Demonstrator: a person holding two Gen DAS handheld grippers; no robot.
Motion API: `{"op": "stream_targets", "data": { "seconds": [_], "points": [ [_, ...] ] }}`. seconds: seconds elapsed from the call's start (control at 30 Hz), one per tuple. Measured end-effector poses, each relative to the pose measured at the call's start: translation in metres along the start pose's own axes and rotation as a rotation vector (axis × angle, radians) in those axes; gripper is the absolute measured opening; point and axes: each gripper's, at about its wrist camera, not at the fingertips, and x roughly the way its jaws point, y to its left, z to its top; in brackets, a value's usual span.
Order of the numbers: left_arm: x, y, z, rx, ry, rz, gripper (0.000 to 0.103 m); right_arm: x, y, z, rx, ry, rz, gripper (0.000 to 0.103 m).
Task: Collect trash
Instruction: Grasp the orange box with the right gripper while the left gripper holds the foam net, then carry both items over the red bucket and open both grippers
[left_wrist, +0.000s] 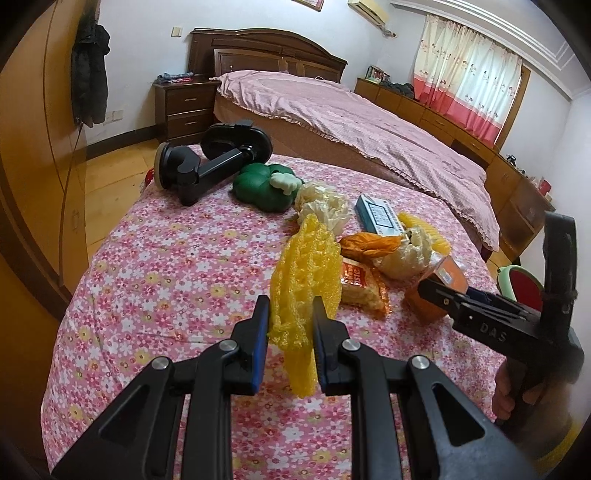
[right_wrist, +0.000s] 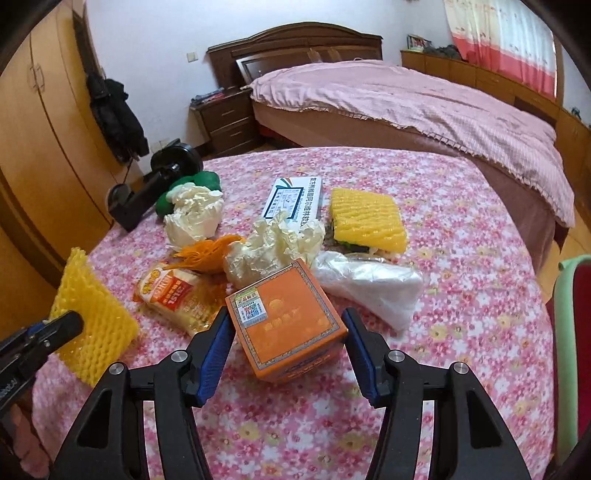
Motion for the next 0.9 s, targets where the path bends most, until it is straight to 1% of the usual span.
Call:
{"op": "stream_targets", "data": {
  "seconds": [0.2,0.37,0.53,0.67,0.9],
  "points": [
    [-0.004,-0.012,0.001,0.018,-0.008,-0.027,0.021,-0.031,-0.006,-0.009,0.041,-0.031,0.025,0.06],
    [-0.005,-0.03,0.001,0.039,-0.005,-0.067,0.021,-0.063,-0.02,-0.017,0.084,-0.064,0.016,0.06],
    [-0.008,-0.056,0.005,0.083,-0.004,-0.115,0.021,-0.093,-0.044,-0.028,0.141,-0.101,-0.023,0.06],
    [-0.008,-0.079,0.008,0.114,0.011,-0.165,0.021,-0.114,-0.067,-0.036,0.206,-0.125,-0.048,0.06],
    [-0.002,-0.136,0.011,0.195,0.044,-0.253,0.021,-0.149,-0.112,-0.05,0.302,-0.171,-0.12,0.06]
  ]
}}
